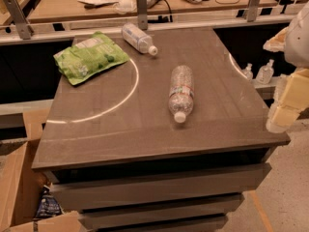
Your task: Move water bottle near blue plastic bottle
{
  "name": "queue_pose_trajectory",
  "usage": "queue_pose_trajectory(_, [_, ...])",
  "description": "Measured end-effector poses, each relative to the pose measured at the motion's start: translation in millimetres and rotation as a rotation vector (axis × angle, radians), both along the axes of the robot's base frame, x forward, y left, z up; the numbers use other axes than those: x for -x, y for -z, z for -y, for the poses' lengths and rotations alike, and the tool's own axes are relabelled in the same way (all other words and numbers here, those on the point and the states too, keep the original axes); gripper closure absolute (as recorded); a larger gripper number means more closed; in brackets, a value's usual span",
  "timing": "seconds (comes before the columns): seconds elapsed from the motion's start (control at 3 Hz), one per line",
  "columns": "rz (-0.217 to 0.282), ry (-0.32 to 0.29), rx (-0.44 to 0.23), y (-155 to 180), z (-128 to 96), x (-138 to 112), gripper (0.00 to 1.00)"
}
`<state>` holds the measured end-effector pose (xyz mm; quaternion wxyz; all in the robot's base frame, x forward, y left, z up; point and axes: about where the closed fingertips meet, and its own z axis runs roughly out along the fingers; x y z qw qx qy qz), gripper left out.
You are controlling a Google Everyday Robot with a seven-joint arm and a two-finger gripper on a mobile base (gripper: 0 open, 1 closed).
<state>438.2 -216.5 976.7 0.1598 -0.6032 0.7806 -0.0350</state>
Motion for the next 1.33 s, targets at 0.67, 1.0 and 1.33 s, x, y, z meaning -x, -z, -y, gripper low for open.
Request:
queue_pose_trajectory(0.67, [-0.002, 0.040, -0.137, 14, -7, 9, 0.00])
queue_pose_trajectory(1.0, [0.037, 0.082, -0.315, 40, -20, 27, 0.00])
queue_pose_trajectory(1.33, [0.096, 0.108, -0.462, 58, -43, 35, 0.00])
